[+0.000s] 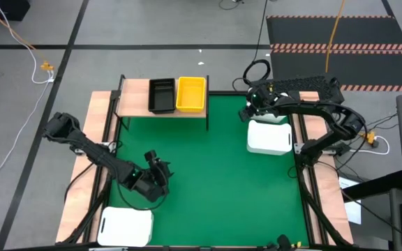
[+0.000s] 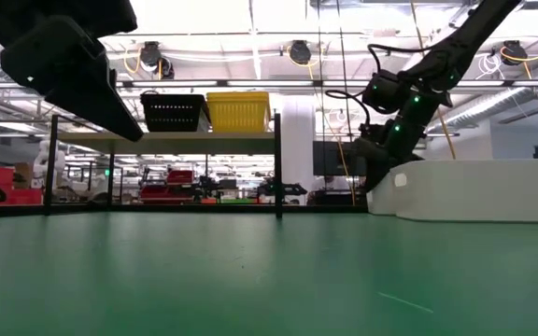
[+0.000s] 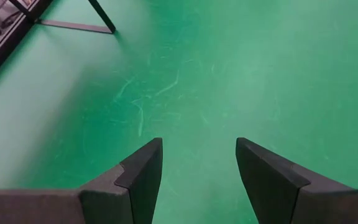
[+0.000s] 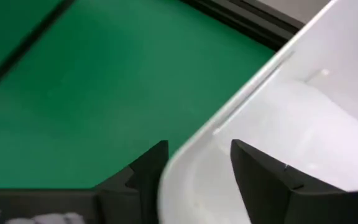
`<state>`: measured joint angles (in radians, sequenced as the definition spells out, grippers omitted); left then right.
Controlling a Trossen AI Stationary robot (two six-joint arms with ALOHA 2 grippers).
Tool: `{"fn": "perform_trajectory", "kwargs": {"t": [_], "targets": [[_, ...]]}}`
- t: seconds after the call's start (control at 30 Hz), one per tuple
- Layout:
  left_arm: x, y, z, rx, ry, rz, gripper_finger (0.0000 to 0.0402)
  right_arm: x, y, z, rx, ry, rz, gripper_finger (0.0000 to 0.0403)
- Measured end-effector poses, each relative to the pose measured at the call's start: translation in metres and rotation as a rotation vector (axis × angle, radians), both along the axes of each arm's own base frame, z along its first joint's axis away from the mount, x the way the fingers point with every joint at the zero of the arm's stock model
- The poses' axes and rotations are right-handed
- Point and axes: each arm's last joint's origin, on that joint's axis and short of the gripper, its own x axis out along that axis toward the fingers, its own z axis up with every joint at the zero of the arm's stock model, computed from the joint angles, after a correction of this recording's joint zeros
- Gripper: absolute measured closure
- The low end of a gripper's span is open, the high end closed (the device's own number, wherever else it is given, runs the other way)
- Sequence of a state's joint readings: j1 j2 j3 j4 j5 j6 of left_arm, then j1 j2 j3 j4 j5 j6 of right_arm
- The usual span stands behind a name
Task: Stack baskets on shelf by color
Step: Put the top white bin on the shelf
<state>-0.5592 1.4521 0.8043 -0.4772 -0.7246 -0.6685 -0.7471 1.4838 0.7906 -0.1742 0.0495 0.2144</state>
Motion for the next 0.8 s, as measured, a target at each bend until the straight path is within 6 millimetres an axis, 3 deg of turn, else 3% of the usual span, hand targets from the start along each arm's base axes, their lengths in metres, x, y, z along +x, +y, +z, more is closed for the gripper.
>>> {"fn": "perform_trajectory", "kwargs": {"t": [0.2, 0.33, 0.47, 0.63, 0.8], "targets": [[-0.002, -0.001, 0.000, 0.004, 0.008, -0.006, 0.0195, -0.004, 0.009, 0.003, -0.031, 0.117, 0.160, 0.0379], [-0.002, -0.001, -0.001, 0.014, 0.020, -0.011, 0.0195, -0.008, 0.026, 0.022, -0.099, 0.172, 0.195, 0.0386], [-0.002, 0.000, -0.001, 0.021, 0.024, -0.015, 0.0195, -0.011, 0.058, 0.054, -0.256, 0.184, 0.305, 0.0397], [-0.001, 0.001, -0.001, 0.011, 0.017, 0.001, 0.0195, -0.012, 0.113, 0.095, -0.439, 0.019, 0.537, 0.0400], [-0.001, 0.001, -0.001, -0.003, 0.009, 0.017, 0.0195, -0.008, 0.173, 0.113, -0.481, -0.185, 0.777, 0.0402]]}}
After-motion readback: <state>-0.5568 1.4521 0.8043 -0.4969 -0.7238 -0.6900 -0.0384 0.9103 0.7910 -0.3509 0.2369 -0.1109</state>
